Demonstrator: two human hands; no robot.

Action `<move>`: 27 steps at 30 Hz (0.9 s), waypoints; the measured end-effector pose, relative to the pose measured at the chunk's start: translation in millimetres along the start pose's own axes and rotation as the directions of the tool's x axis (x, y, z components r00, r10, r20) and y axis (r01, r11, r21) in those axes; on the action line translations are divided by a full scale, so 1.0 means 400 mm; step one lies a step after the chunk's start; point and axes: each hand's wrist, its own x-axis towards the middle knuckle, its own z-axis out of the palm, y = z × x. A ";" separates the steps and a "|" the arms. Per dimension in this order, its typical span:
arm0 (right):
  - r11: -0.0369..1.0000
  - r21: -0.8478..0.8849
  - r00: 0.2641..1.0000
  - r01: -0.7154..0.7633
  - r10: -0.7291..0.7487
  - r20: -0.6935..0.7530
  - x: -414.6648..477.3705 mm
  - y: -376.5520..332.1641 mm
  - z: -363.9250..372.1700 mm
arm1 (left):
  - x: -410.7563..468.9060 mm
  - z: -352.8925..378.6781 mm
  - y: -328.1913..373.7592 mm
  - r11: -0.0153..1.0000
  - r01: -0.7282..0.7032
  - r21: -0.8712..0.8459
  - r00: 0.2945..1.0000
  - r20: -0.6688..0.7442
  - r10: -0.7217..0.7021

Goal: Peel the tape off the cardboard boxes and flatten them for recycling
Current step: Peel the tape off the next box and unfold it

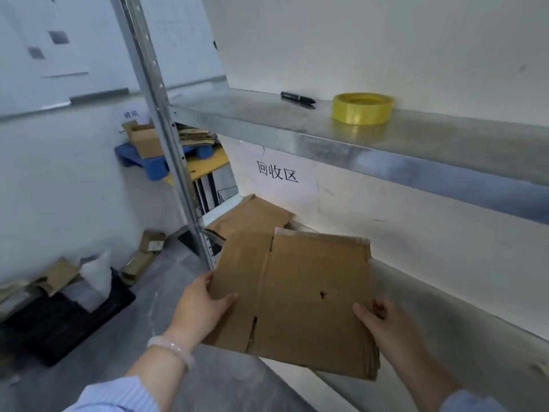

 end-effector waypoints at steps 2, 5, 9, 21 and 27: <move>0.997 0.069 0.999 -0.017 0.014 0.037 0.076 -0.035 0.066 | 0.090 -0.019 -0.016 0.999 0.007 0.035 1.000 -0.006 -0.007; 0.988 0.134 0.993 -0.079 0.065 0.103 0.181 -0.080 0.151 | 0.216 -0.037 -0.026 0.995 0.035 0.098 0.999 -0.007 -0.035; 0.958 0.232 0.984 -0.167 0.145 0.107 0.300 -0.137 0.234 | 0.380 -0.055 -0.023 0.983 0.042 0.180 0.999 0.019 -0.046; 0.918 0.218 0.942 -0.330 0.334 0.023 0.461 -0.215 0.483 | 0.860 -0.054 -0.028 0.914 -0.141 0.380 0.967 0.250 0.046; 0.908 0.181 0.897 -0.378 0.407 -0.174 0.469 -0.246 0.569 | 0.977 -0.013 -0.056 0.820 -0.339 0.461 0.911 0.379 0.163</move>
